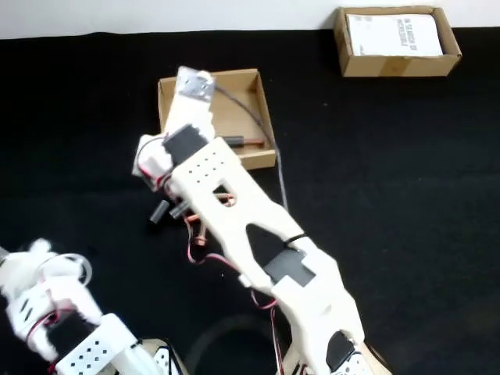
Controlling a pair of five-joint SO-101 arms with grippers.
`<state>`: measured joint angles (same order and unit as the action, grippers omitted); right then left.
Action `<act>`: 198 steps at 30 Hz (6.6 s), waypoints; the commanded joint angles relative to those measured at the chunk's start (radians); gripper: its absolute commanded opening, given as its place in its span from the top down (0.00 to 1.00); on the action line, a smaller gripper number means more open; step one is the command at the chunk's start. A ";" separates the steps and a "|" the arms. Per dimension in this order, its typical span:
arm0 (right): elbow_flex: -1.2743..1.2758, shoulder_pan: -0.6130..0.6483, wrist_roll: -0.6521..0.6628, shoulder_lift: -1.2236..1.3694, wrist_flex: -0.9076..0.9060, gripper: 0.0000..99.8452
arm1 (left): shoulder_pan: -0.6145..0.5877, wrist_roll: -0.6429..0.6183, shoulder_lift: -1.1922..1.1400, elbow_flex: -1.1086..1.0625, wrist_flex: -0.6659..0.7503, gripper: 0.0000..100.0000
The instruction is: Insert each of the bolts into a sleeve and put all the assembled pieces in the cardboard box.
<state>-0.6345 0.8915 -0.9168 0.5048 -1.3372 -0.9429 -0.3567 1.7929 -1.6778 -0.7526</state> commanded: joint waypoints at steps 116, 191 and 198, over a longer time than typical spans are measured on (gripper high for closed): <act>1.738 -1.264 0.845 -2.017 0.208 0.99 | 1.302 -0.390 -2.130 1.709 -0.838 0.99; 1.819 -1.101 0.847 -2.037 0.280 0.99 | 1.033 -0.382 -2.293 2.009 -1.010 0.99; 1.819 -1.101 0.853 -2.037 0.280 0.99 | 1.064 -0.230 -2.292 1.975 -1.010 0.87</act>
<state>1.1838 -0.2179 -0.0698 -1.5205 -1.0779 0.0928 -0.6283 -0.5178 0.2954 -1.7453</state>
